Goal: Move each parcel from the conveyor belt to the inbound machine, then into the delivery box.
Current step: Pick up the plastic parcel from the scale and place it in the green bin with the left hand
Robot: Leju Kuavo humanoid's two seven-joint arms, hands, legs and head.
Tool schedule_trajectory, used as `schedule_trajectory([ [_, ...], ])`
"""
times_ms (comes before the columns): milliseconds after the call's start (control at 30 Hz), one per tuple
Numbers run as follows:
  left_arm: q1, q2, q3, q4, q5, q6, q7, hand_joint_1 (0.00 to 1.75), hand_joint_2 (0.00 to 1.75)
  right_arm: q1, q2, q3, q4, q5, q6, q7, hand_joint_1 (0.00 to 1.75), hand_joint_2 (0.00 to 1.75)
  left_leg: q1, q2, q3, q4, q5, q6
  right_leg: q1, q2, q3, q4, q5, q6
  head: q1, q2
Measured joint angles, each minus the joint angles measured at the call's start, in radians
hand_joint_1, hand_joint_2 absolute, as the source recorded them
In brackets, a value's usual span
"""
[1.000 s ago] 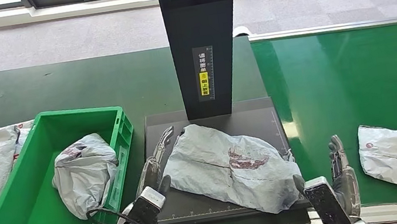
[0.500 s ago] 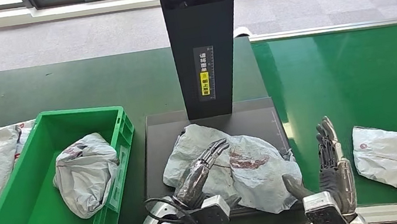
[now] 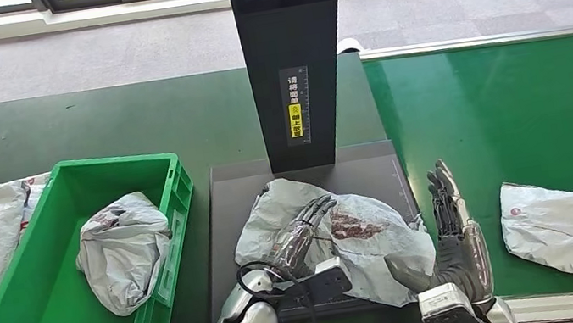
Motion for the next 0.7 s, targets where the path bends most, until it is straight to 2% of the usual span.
schedule_trajectory([
  [133, -0.05, -0.008, -0.087, 0.084, -0.018, -0.001, 0.088, 0.0, 1.75, -0.022, -0.009, 0.016, 0.025, -0.001, 0.0, -0.001, 0.0, 1.75, 0.0, 0.0, 0.0, 0.0, 0.0, 0.0, 0.0, 0.0, 0.0, 0.0, 0.0, 0.0, 0.0, 0.0],
  [267, -0.084, -0.01, -0.172, 0.145, -0.026, -0.001, 0.122, 1.75, 1.75, -0.035, -0.014, 0.023, 0.043, -0.005, 0.001, -0.002, 0.0, 1.75, 0.0, -0.001, 0.0, 0.0, 0.0, 0.0, 0.0, -0.001, 0.001, 0.0, 0.0, 0.0, 0.0, 0.0],
  [400, -0.098, -0.01, -0.217, 0.182, -0.038, 0.017, 0.118, 1.75, 1.75, -0.043, -0.016, 0.026, 0.054, -0.008, 0.005, -0.002, 0.0, 1.75, 0.0, -0.002, 0.0, 0.0, 0.0, 0.0, 0.0, -0.001, 0.002, 0.0, 0.0, 0.0, 0.0, 0.0],
  [700, -0.105, -0.01, -0.219, 0.201, -0.13, 0.023, 0.102, 1.75, 1.75, -0.061, -0.016, 0.027, 0.074, -0.009, 0.015, -0.003, 0.0, 1.75, 0.0, -0.002, 0.001, 0.0, 0.0, 0.0, 0.0, -0.002, 0.003, 0.0, 0.0, 0.0, 0.0, 0.0],
])
